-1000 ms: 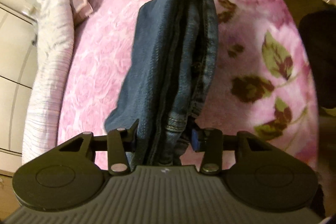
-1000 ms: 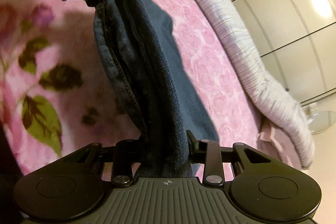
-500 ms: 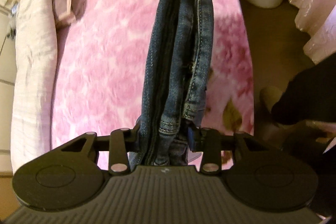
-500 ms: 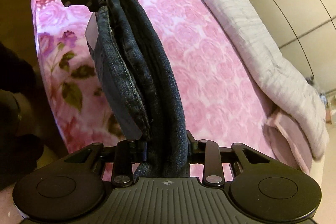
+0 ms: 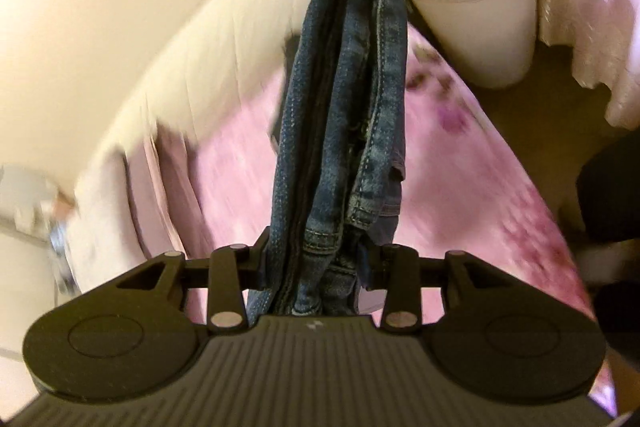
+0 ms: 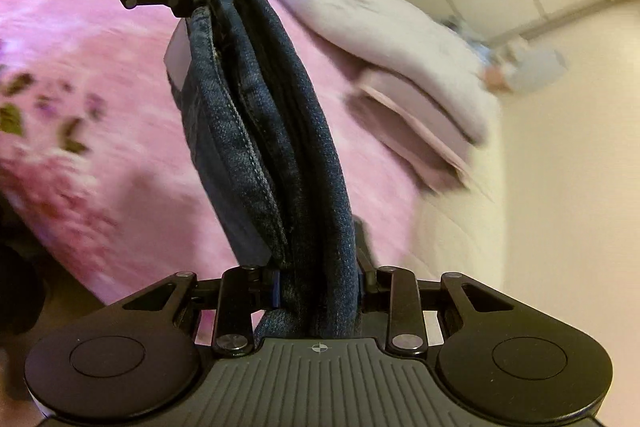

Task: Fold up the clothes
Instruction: 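Lift the folded jeans with both grippers and carry it toward the clothes stack, then lower the jeans onto the dark clothes stack and open both grippers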

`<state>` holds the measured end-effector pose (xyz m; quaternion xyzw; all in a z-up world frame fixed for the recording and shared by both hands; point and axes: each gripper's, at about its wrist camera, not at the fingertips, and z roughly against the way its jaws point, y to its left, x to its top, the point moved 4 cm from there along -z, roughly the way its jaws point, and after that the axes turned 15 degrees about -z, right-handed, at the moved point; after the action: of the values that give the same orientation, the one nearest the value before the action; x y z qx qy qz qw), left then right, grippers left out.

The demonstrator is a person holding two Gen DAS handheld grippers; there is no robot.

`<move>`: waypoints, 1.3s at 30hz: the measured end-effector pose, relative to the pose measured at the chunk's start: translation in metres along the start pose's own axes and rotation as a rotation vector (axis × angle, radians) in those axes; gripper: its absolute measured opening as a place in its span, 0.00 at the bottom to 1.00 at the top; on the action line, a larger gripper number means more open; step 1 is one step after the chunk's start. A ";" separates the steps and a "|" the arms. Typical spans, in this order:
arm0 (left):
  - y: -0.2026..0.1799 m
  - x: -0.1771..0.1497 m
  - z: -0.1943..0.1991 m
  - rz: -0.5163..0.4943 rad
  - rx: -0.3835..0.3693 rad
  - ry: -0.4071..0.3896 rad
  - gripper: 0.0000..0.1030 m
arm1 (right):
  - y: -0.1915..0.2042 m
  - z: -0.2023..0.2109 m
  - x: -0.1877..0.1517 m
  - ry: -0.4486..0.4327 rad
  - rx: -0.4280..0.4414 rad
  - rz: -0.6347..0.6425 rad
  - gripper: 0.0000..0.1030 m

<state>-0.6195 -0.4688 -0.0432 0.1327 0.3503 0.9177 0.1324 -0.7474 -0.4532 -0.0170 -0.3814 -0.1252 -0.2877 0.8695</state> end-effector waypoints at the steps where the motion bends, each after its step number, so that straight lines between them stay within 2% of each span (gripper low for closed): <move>1: 0.015 0.013 -0.011 -0.017 0.016 -0.013 0.35 | -0.018 -0.005 -0.007 0.003 -0.024 -0.010 0.30; 5: 0.072 0.064 -0.069 -0.058 0.069 -0.031 0.35 | -0.092 -0.038 -0.036 0.000 -0.092 -0.027 0.30; 9: 0.125 0.109 -0.139 -0.036 0.140 0.014 0.35 | -0.168 -0.095 -0.067 -0.053 -0.127 -0.013 0.30; 11: 0.140 0.121 -0.175 -0.030 0.185 0.038 0.35 | -0.198 -0.127 -0.085 -0.093 -0.160 0.003 0.31; 14: 0.131 0.137 -0.240 -0.033 0.215 0.081 0.35 | -0.218 -0.178 -0.117 -0.138 -0.191 -0.007 0.31; 16: 0.096 0.140 -0.293 -0.049 0.147 0.121 0.35 | -0.207 -0.217 -0.147 -0.130 -0.163 -0.021 0.32; 18: 0.059 0.142 -0.344 -0.065 0.074 0.159 0.36 | -0.180 -0.259 -0.178 -0.066 -0.071 -0.032 0.32; 20: 0.017 0.138 -0.378 -0.082 -0.045 0.185 0.38 | -0.148 -0.295 -0.207 0.022 0.038 -0.030 0.33; 21: 0.000 0.138 -0.387 -0.111 -0.054 0.190 0.38 | -0.133 -0.313 -0.221 0.066 0.092 -0.029 0.33; 22: -0.008 0.138 -0.390 -0.130 -0.036 0.186 0.38 | -0.121 -0.321 -0.232 0.090 0.118 -0.023 0.35; 25: -0.007 0.133 -0.382 -0.098 0.014 0.159 0.43 | -0.114 -0.310 -0.246 0.053 0.094 -0.049 0.41; 28: -0.002 0.129 -0.378 -0.103 -0.003 0.144 0.45 | -0.116 -0.295 -0.259 0.055 0.083 -0.072 0.44; 30: -0.002 0.130 -0.382 -0.102 -0.017 0.147 0.43 | -0.117 -0.288 -0.268 0.074 0.076 -0.086 0.44; 33: 0.003 0.131 -0.387 -0.070 -0.034 0.159 0.41 | -0.120 -0.278 -0.277 0.094 0.090 -0.125 0.38; 37: 0.004 0.126 -0.381 -0.040 -0.010 0.152 0.40 | -0.121 -0.264 -0.278 0.107 0.091 -0.147 0.35; 39: -0.003 0.130 -0.382 -0.043 -0.003 0.155 0.39 | -0.104 -0.268 -0.278 0.111 0.085 -0.138 0.35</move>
<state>-0.8689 -0.6554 -0.3003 0.0536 0.3606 0.9228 0.1248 -1.0326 -0.5939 -0.2586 -0.3179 -0.1147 -0.3620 0.8688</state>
